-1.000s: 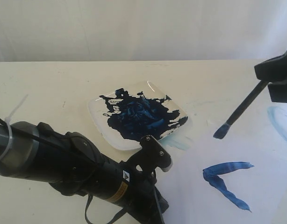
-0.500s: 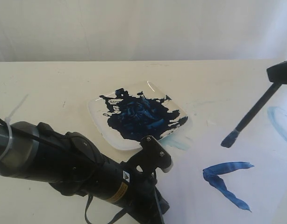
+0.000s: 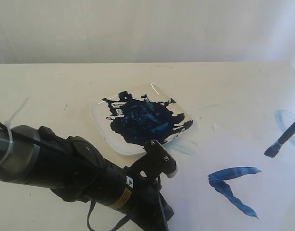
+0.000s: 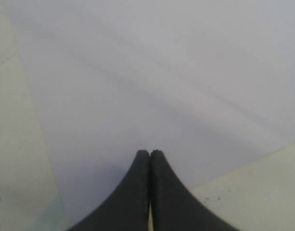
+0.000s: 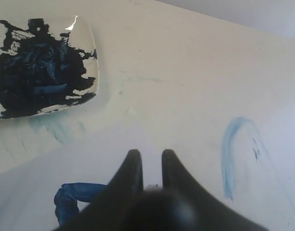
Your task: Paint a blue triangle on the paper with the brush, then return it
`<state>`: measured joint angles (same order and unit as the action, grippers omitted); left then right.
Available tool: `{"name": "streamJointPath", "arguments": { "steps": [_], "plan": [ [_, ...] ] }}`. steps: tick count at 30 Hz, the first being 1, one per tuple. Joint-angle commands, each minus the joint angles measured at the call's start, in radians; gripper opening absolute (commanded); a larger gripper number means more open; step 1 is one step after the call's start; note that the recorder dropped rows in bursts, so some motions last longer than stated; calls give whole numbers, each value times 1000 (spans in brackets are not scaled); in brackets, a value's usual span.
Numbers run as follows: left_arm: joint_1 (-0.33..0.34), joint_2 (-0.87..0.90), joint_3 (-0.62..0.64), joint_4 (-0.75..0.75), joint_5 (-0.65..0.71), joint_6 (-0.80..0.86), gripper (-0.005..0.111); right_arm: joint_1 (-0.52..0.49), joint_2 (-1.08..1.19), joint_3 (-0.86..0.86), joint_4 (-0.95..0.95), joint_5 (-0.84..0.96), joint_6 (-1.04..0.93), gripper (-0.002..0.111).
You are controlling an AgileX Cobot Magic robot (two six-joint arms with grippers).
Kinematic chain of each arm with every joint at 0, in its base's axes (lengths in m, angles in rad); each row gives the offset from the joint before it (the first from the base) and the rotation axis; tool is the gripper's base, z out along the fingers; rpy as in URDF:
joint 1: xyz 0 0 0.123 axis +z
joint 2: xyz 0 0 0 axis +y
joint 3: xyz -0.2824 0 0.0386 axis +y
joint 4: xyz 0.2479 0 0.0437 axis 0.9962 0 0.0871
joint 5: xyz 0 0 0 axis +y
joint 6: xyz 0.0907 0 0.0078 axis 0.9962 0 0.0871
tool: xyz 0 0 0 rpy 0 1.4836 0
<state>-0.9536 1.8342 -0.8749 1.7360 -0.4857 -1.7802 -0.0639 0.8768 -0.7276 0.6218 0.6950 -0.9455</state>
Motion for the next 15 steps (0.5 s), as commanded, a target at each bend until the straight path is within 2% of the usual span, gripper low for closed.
{"name": "streamJointPath", "arguments": {
  "steps": [1, 8, 15],
  "plan": [
    [-1, -2, 7, 8, 2, 1, 0, -7, -4, 8, 41, -11, -46, 0],
    [-1, -2, 7, 8, 6, 1, 0, -7, -4, 70, 152, -15, -144, 0],
    [-1, -2, 7, 8, 2, 1, 0, -7, -4, 93, 145, -33, -176, 0]
  ]
}}
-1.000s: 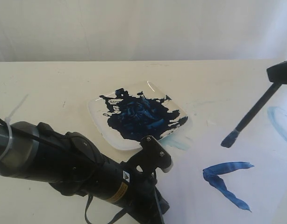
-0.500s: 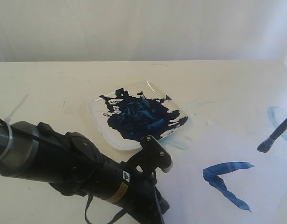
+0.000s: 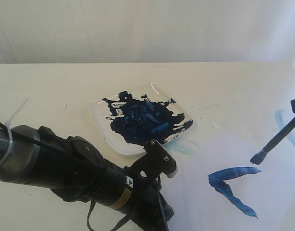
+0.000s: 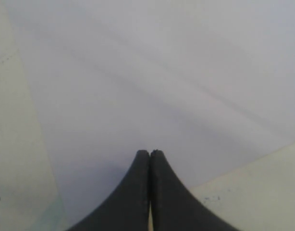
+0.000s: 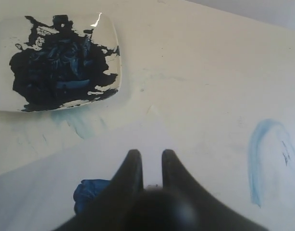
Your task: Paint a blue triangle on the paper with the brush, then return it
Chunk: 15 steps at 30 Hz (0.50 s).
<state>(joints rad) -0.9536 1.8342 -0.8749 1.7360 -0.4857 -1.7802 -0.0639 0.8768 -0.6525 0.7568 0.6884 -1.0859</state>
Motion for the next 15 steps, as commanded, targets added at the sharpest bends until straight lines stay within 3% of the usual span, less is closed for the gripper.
{"name": "streamJointPath", "arguments": {
  "steps": [1, 15],
  "plan": [
    [-1, -2, 7, 8, 2, 1, 0, -7, -4, 23, 10, -34, -37, 0],
    [-1, -2, 7, 8, 4, 1, 0, -7, -4, 48, 6, -57, -37, 0]
  ]
}}
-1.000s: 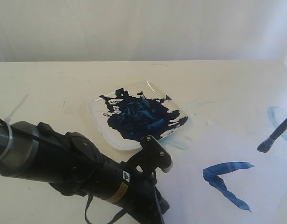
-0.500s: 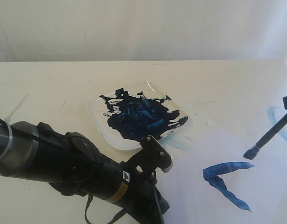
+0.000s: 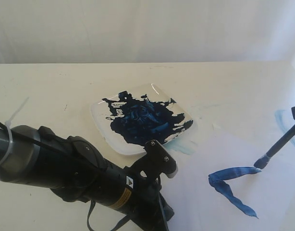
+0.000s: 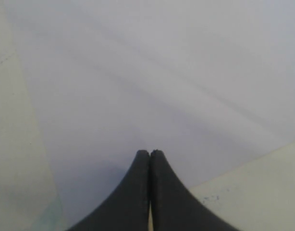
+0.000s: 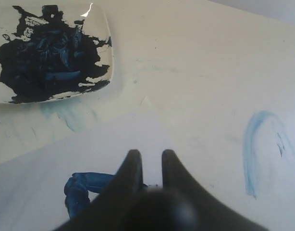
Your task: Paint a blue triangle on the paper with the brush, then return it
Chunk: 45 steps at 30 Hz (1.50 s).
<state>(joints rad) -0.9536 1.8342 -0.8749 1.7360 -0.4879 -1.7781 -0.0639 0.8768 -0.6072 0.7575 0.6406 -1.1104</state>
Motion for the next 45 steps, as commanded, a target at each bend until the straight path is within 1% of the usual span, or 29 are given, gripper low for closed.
{"name": "streamJointPath", "arguments": {
  "steps": [1, 16, 34, 45],
  "plan": [
    [-1, -2, 7, 8, 6, -1, 0, -7, -4, 3, 5, -9, -13, 0],
    [-1, -2, 7, 8, 6, -1, 0, -7, 12, 20, -5, -9, -19, 0],
    [-1, -2, 7, 8, 2, 1, 0, -7, 12, 20, 1, 92, -3, 0],
    [-1, -2, 7, 8, 2, 1, 0, -7, 10, 20, -32, 168, 53, 0]
  ]
}}
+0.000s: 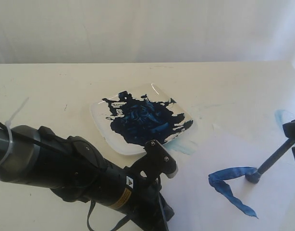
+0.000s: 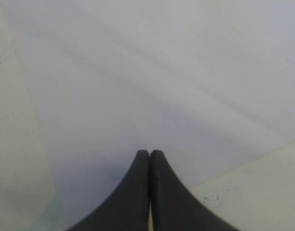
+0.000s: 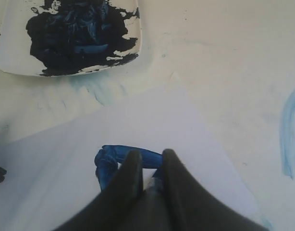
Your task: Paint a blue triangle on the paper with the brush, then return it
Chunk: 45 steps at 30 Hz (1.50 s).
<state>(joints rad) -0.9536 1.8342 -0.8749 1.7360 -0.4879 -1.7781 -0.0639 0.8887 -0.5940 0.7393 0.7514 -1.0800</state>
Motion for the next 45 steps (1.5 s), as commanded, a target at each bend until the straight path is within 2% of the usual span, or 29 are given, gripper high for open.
{"name": "streamJointPath", "arguments": {
  "steps": [1, 29, 45],
  "plan": [
    [-1, -2, 7, 8, 0, 1, 0, -7, -2, 7, -14, 66, 29, 0],
    [-1, -2, 7, 8, -14, 3, 0, -7, -140, 7, -109, 260, 191, 0],
    [-1, -2, 7, 8, -16, 3, 0, -7, -205, -36, -97, 229, 194, 0]
  ]
}}
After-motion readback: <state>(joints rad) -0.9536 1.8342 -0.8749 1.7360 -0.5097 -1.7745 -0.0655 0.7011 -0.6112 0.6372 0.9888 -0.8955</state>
